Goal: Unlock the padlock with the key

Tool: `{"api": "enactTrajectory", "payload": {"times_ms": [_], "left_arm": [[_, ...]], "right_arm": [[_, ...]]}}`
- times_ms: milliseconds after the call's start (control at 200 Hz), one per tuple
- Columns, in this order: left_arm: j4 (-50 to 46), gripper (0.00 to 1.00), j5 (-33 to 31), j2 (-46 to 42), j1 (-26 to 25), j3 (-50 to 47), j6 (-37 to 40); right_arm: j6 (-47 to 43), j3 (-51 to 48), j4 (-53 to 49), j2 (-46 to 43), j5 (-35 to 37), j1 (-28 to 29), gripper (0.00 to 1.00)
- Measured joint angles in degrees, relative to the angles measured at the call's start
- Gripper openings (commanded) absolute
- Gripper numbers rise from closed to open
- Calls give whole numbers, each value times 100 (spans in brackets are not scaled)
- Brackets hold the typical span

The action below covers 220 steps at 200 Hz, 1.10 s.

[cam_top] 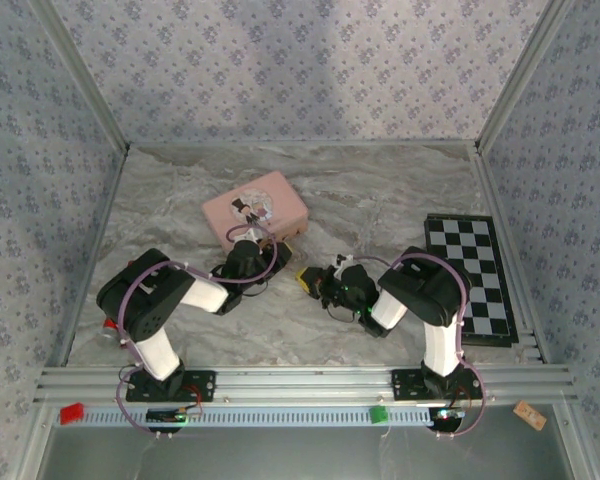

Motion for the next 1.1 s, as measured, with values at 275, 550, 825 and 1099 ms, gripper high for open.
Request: {"api": "enactTrajectory", "payload": {"times_ms": [275,550,825,1099], "left_arm": [[39,20,-28,28,-20,2,0],[63,20,-87,101,-46,57,57],[87,20,-114,157,-76,92,90],[92,20,-133,177,-96,103,107]], "right_arm": [[103,87,20,-92,48,0,0],[275,190,0,-85,109,0,0],[481,205,15,184,221,2,0],[538,201,13,192,345,0,0]]}}
